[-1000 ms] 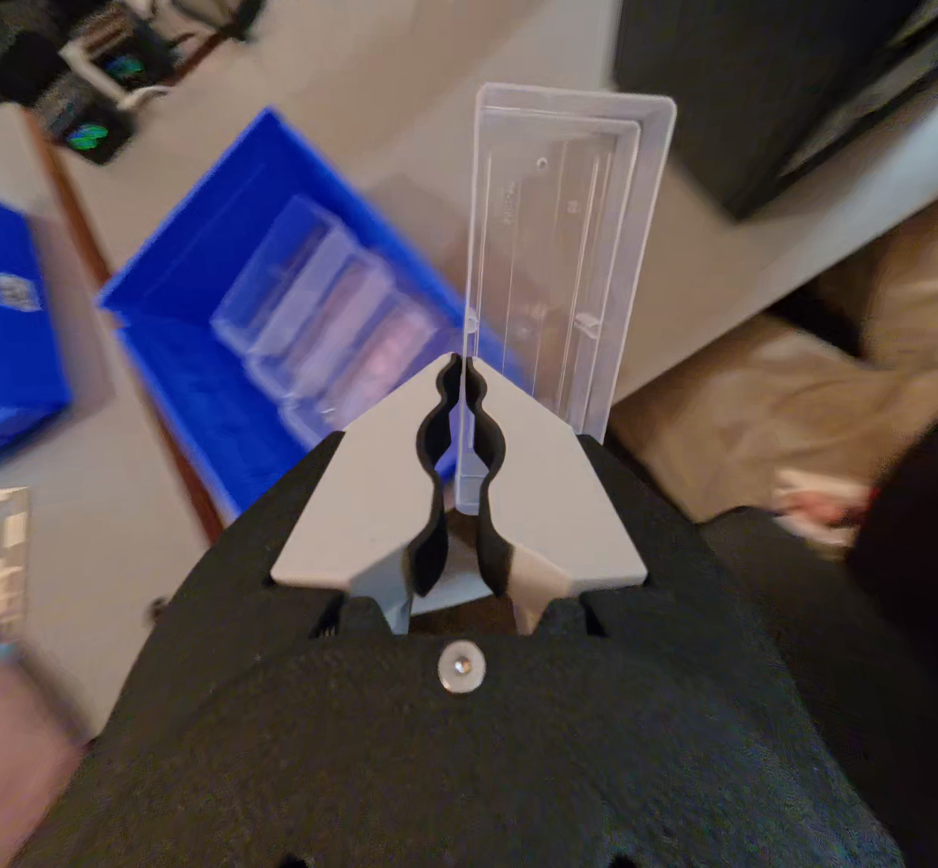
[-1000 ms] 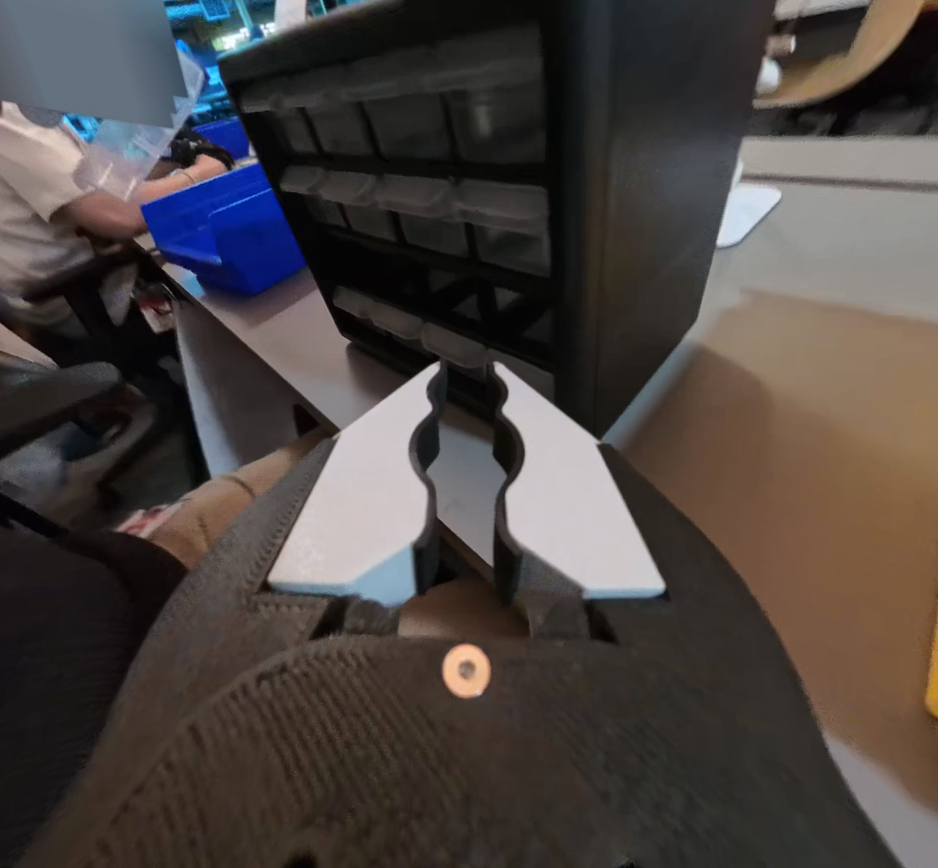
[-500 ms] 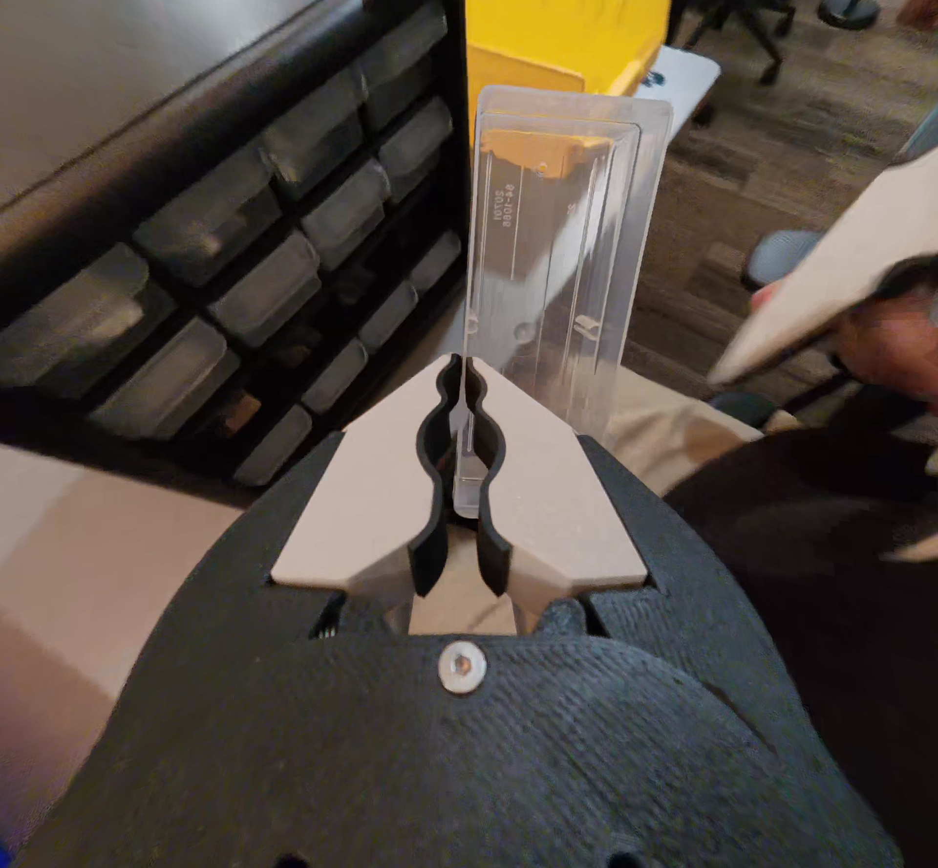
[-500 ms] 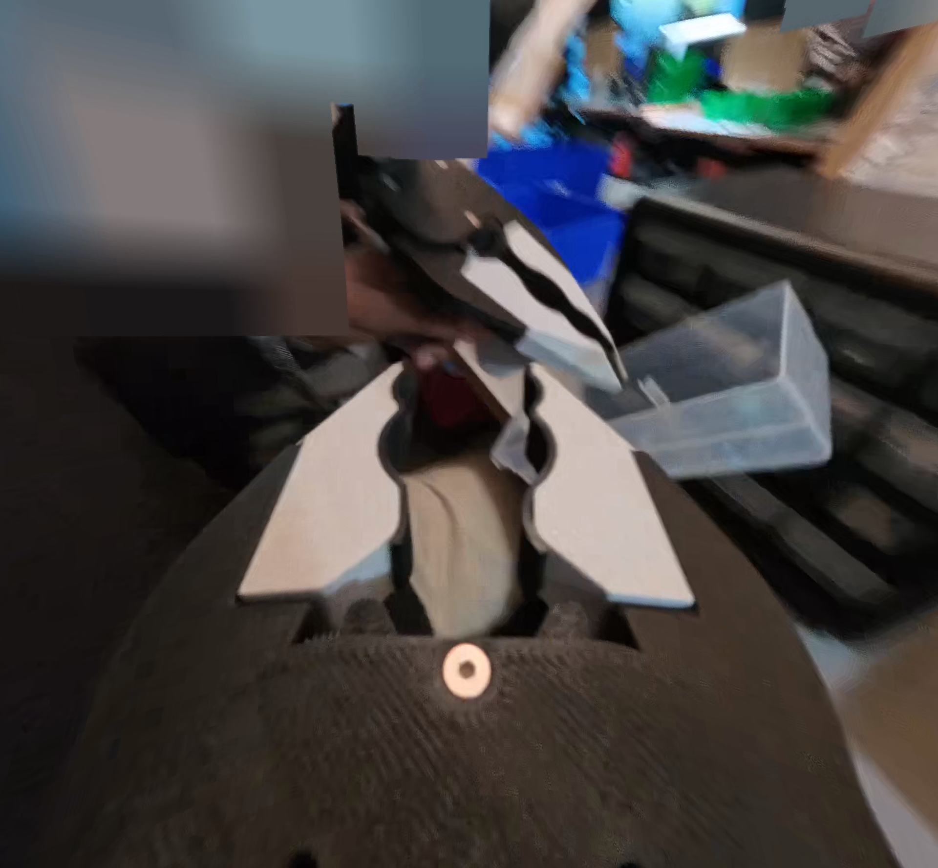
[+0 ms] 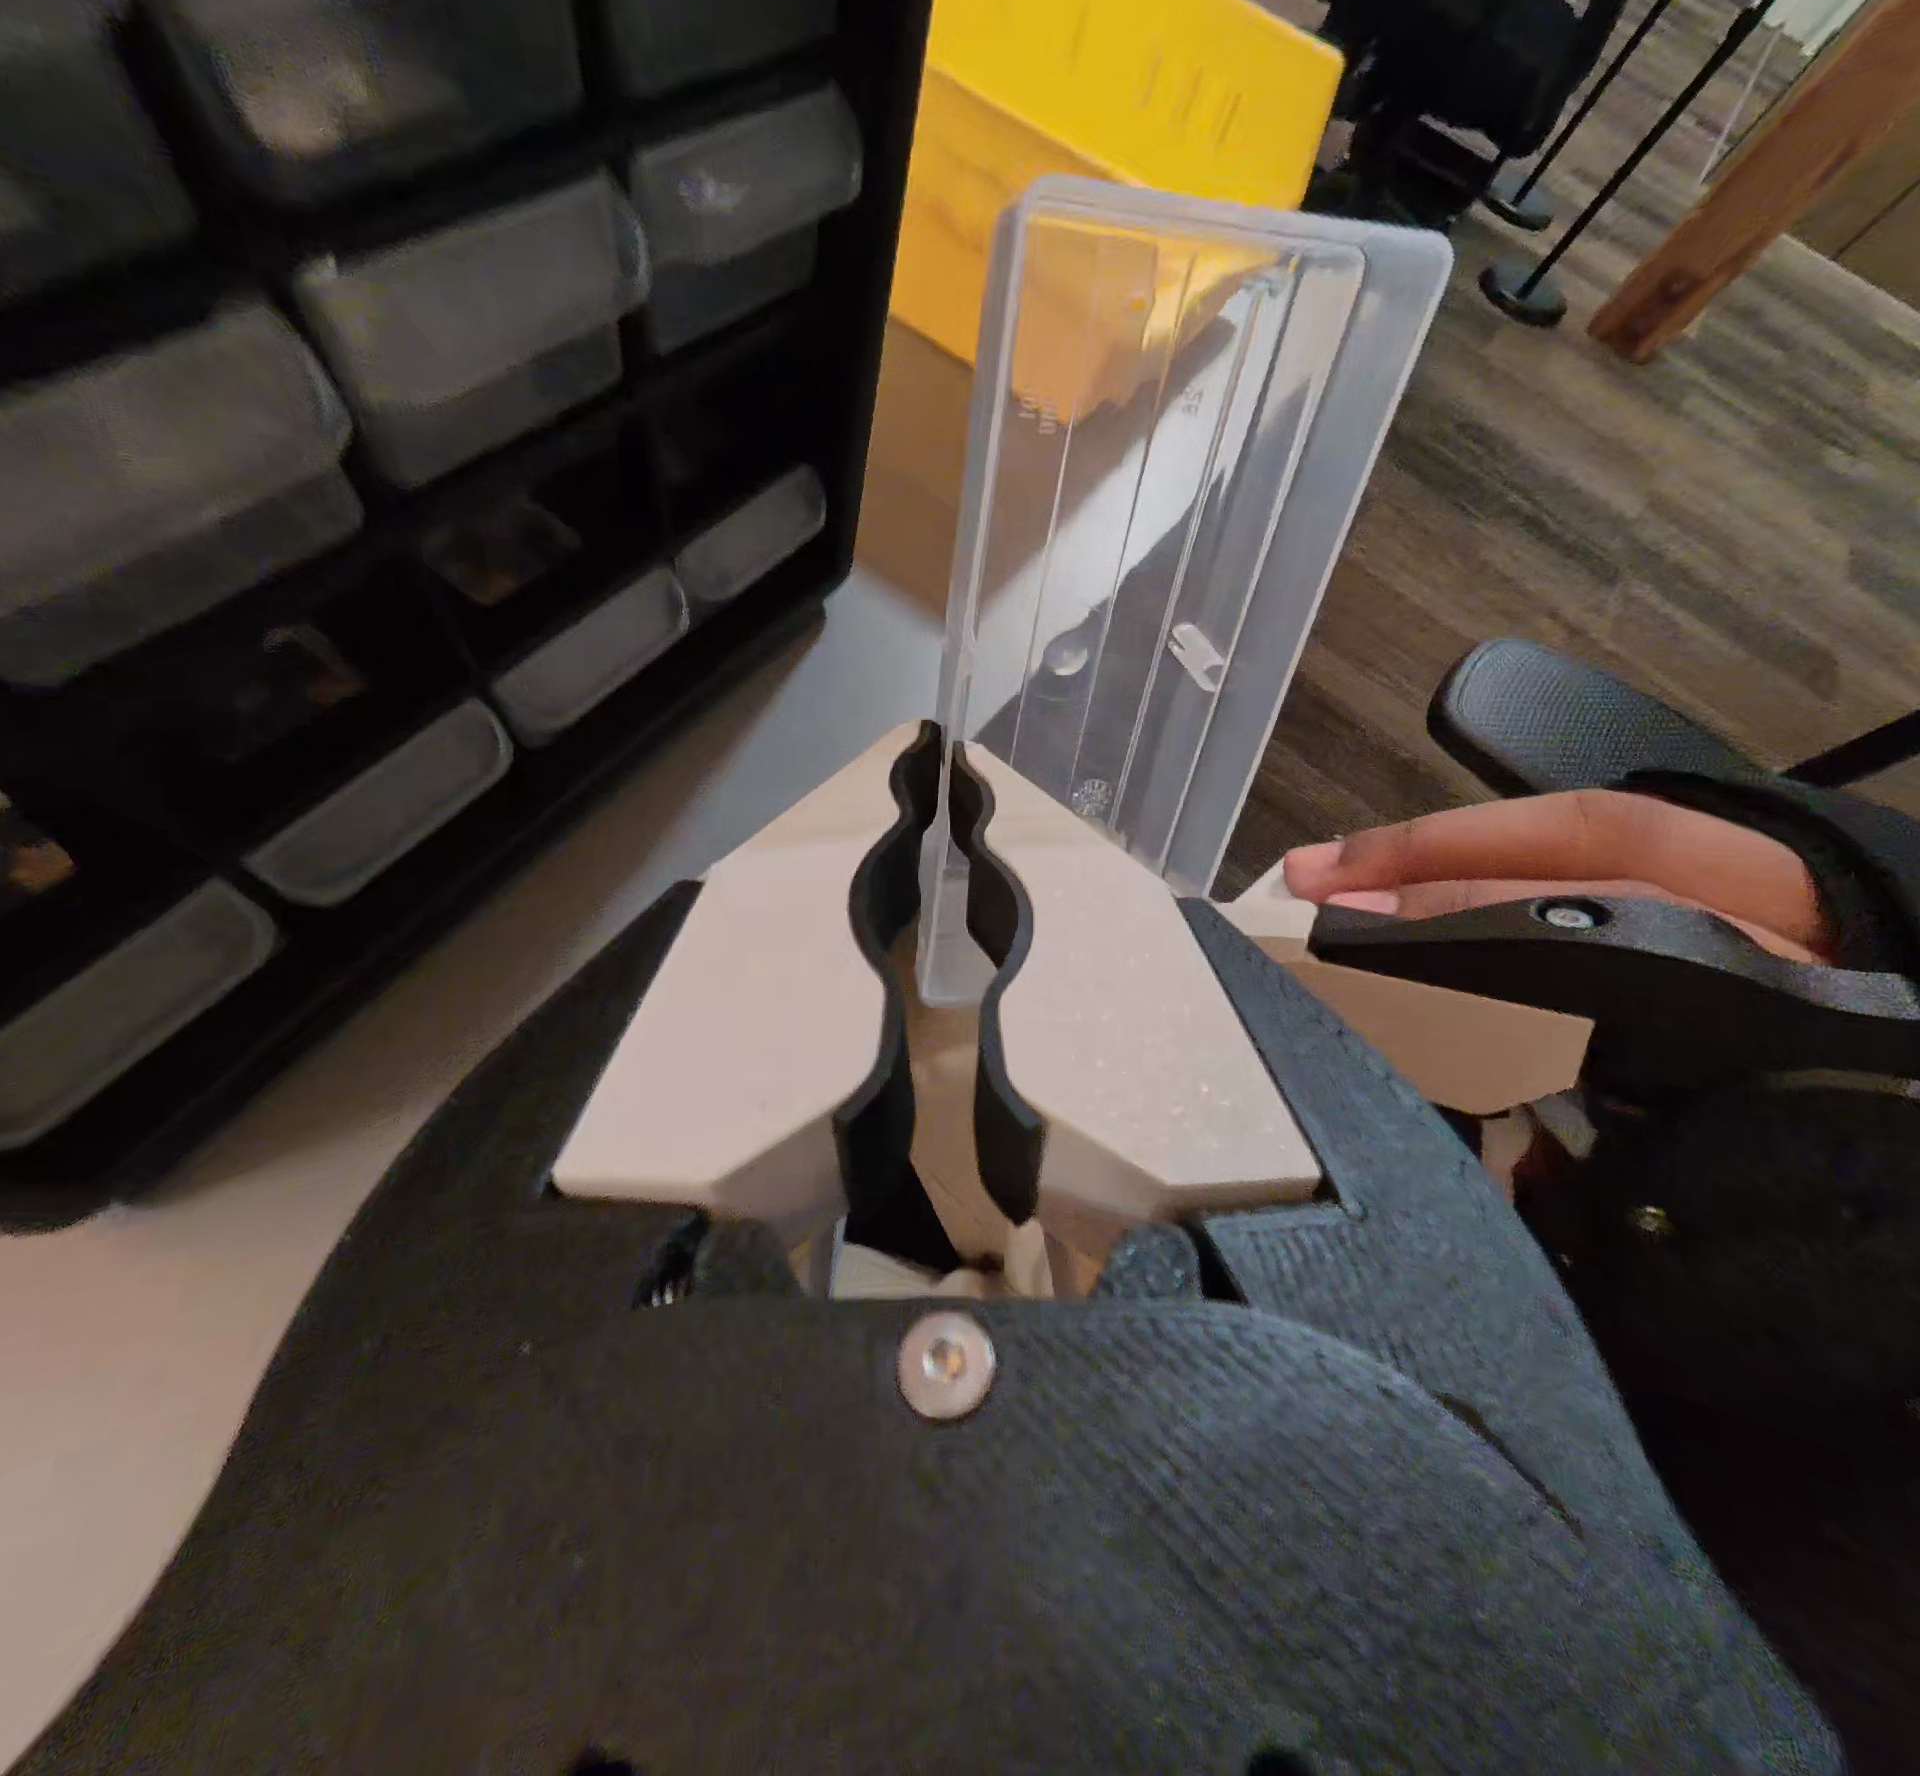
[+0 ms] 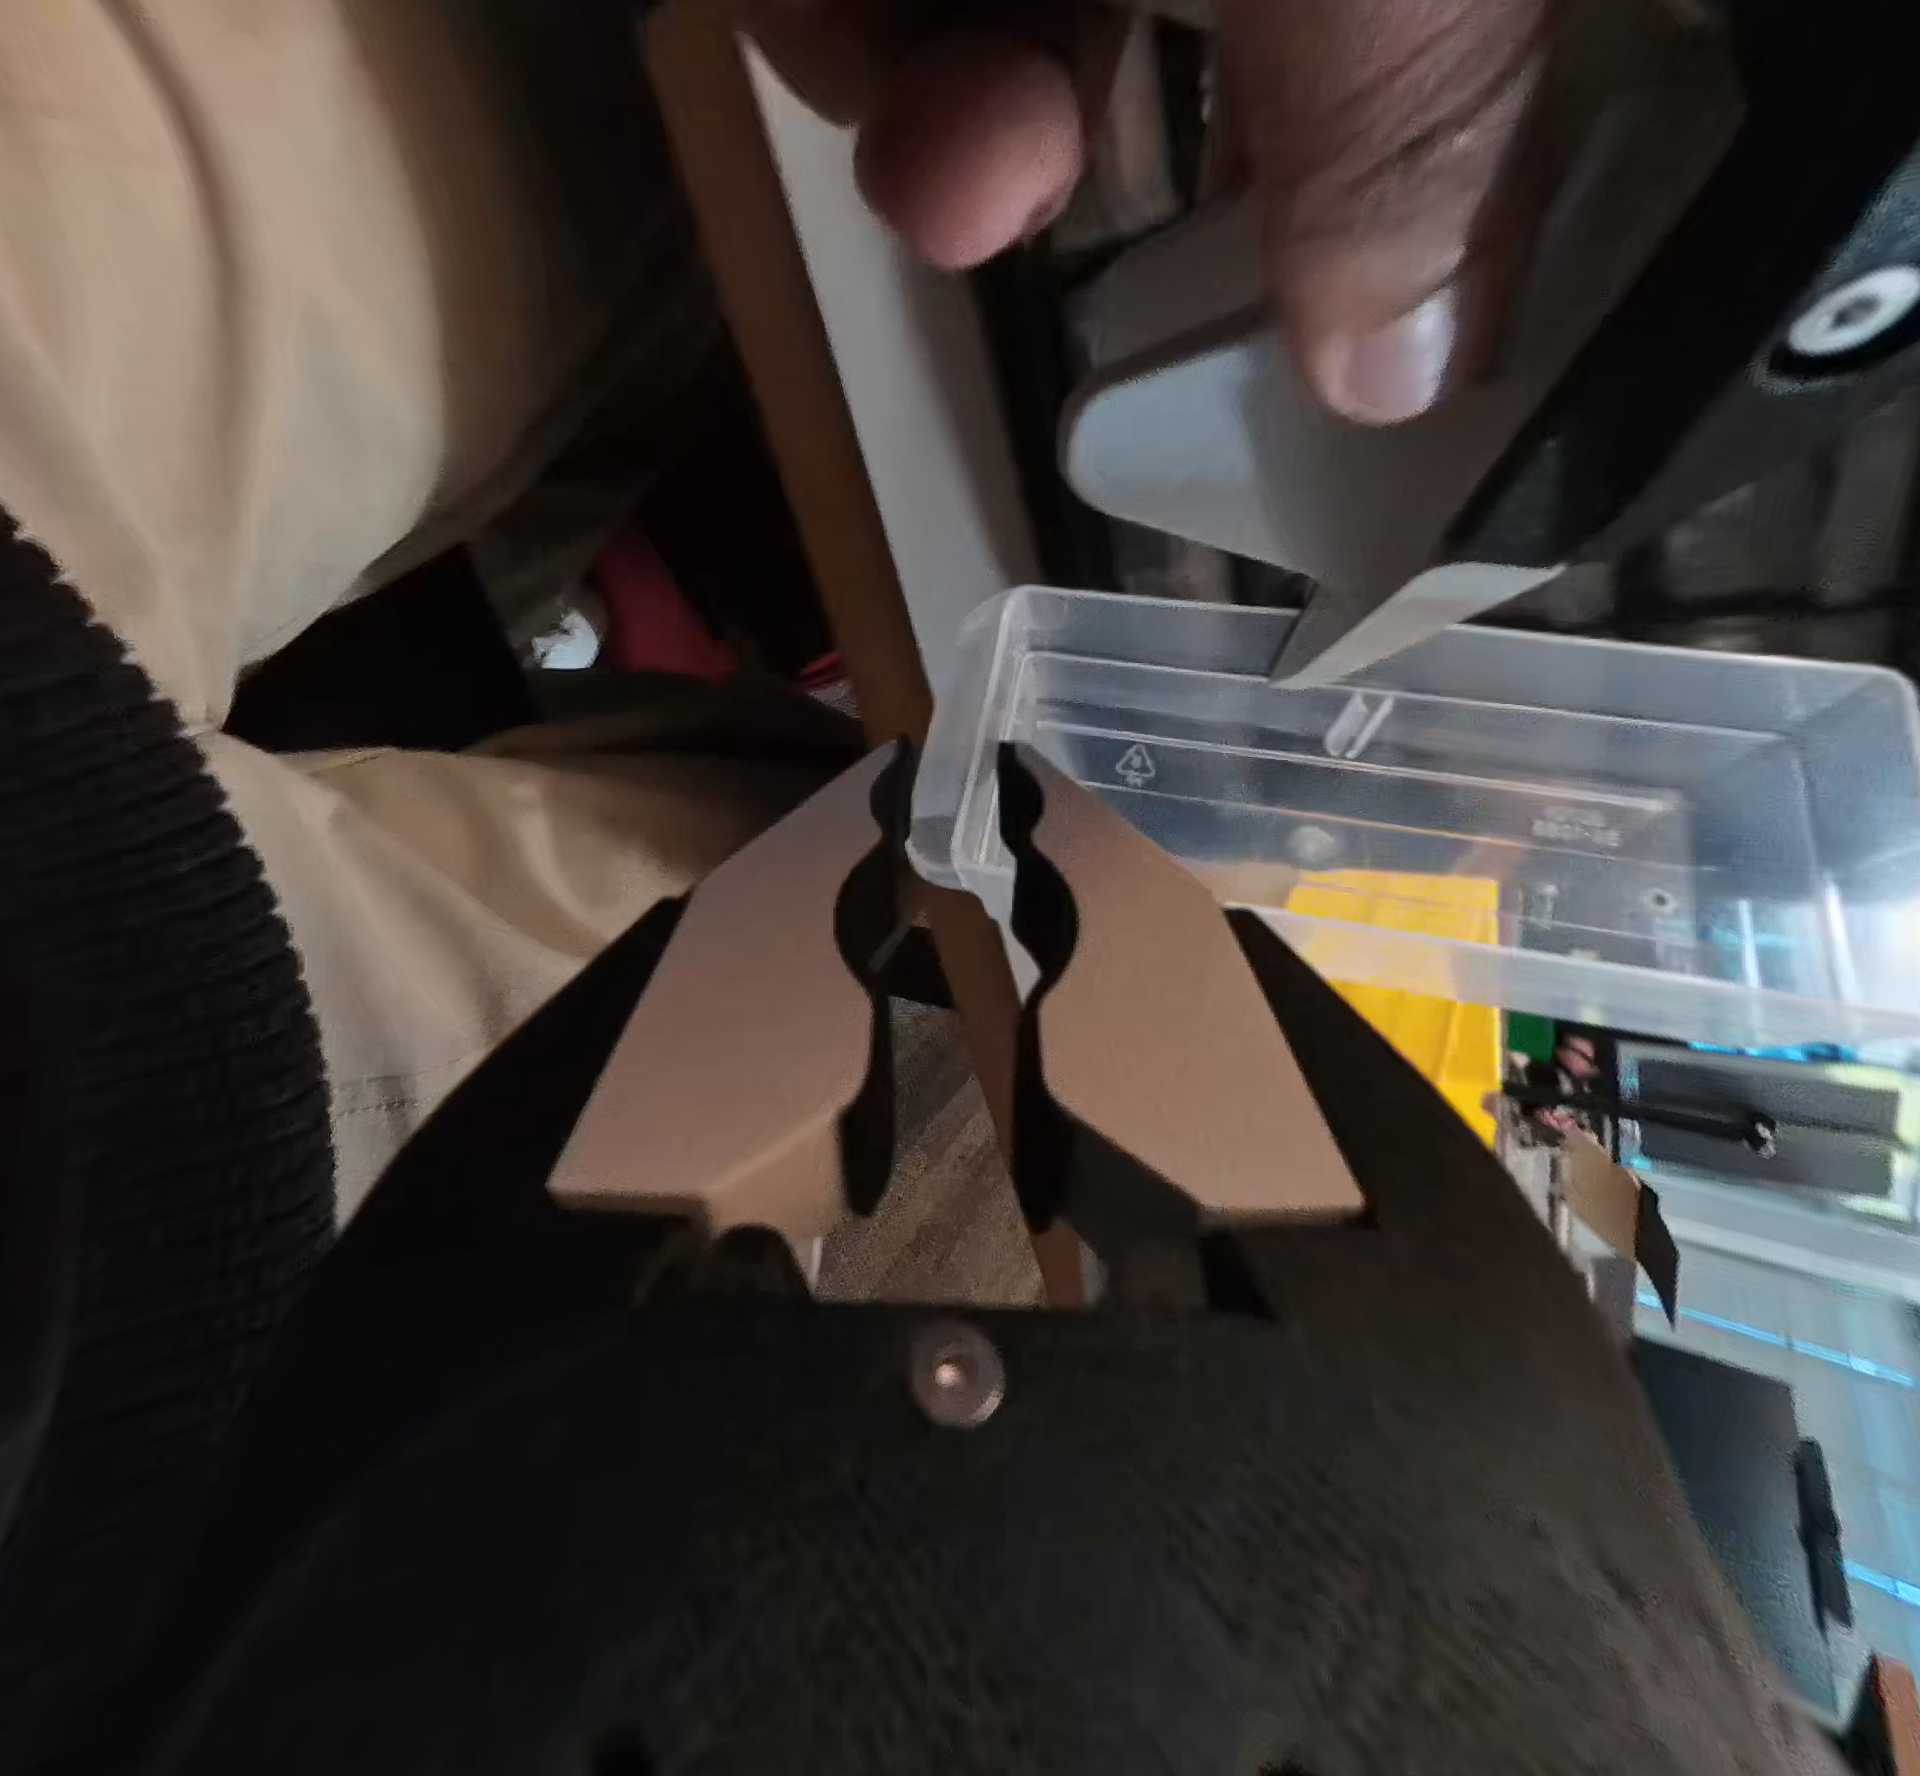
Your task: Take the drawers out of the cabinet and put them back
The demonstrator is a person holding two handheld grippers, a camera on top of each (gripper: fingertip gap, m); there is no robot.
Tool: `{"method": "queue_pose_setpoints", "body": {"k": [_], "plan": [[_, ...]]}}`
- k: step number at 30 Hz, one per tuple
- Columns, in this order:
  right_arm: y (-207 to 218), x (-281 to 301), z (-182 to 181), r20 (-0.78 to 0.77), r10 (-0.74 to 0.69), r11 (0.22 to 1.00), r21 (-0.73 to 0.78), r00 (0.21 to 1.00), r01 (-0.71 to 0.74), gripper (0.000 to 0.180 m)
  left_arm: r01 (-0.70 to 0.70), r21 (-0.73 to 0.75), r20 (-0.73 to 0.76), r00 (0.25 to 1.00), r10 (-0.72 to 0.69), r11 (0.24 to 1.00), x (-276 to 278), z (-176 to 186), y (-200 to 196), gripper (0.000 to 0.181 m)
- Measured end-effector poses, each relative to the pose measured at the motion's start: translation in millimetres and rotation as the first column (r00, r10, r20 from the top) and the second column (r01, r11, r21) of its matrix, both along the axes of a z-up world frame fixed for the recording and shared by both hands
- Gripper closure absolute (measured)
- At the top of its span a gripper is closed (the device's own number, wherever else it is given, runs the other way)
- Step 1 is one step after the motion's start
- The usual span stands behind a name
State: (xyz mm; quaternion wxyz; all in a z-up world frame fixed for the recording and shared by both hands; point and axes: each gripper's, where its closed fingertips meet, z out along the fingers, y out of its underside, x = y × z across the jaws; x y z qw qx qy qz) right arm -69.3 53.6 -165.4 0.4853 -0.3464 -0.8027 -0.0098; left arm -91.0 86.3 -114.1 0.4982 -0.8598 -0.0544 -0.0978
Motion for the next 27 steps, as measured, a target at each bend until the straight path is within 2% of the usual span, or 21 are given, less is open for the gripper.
{"method": "queue_pose_setpoints", "body": {"k": [3, 6, 8, 10, 12, 15, 20, 22, 27], "plan": [[-15.8, 1.9, -8.6, 0.054, 0.093, 0.995, -0.052, 0.994, -0.090, 0.166, 0.029, -0.015, 0.072, 0.997, -0.028, 0.999, -4.0, -12.8, -14.0, 0.180], [-37.4, 4.2, -5.4, 0.046, 0.231, 0.960, -0.174, 0.972, -0.219, 0.167, 0.121, 0.037, 0.189, 0.974, -0.126, 0.992, 0.4, -14.1, -35.8, 0.141], [-47.1, 6.2, 1.7, 0.018, 0.283, 0.919, -0.291, 0.959, -0.266, 0.168, 0.170, 0.108, 0.301, 0.933, -0.196, 0.979, 2.5, -6.1, -54.9, 0.115], [-56.5, 8.5, 12.7, -0.010, 0.341, 0.861, -0.398, 0.940, -0.317, 0.168, 0.149, 0.186, 0.353, 0.912, -0.208, 0.971, -7.3, 3.3, -74.2, 0.097], [-66.6, 11.0, 22.5, -0.026, 0.402, 0.773, -0.527, 0.915, -0.354, 0.168, 0.090, 0.243, 0.339, 0.925, -0.171, 0.966, -26.0, 8.4, -91.5, 0.095], [-78.0, 11.7, 32.8, 0.002, 0.481, 0.601, -0.729, 0.877, -0.328, 0.168, 0.001, 0.246, 0.314, 0.946, -0.080, 0.969, -55.0, -0.6, -111.7, 0.094], [-99.3, -3.7, 64.8, 0.009, 0.639, 0.376, -0.876, 0.769, -0.302, 0.168, -0.078, 0.258, 0.367, 0.930, -0.023, 0.963, -78.2, -7.9, -130.8, 0.095], [-103.4, -11.8, 67.8, 0.062, 0.678, 0.359, -0.897, 0.732, -0.256, 0.168, -0.083, 0.271, 0.384, 0.923, -0.029, 0.959, -81.6, -7.3, -133.6, 0.095], [-99.9, -32.9, 62.9, 0.191, 0.702, 0.397, -0.905, 0.686, -0.154, 0.168, -0.083, 0.291, 0.377, 0.926, -0.035, 0.953, -86.7, -6.4, -137.8, 0.107]]}}
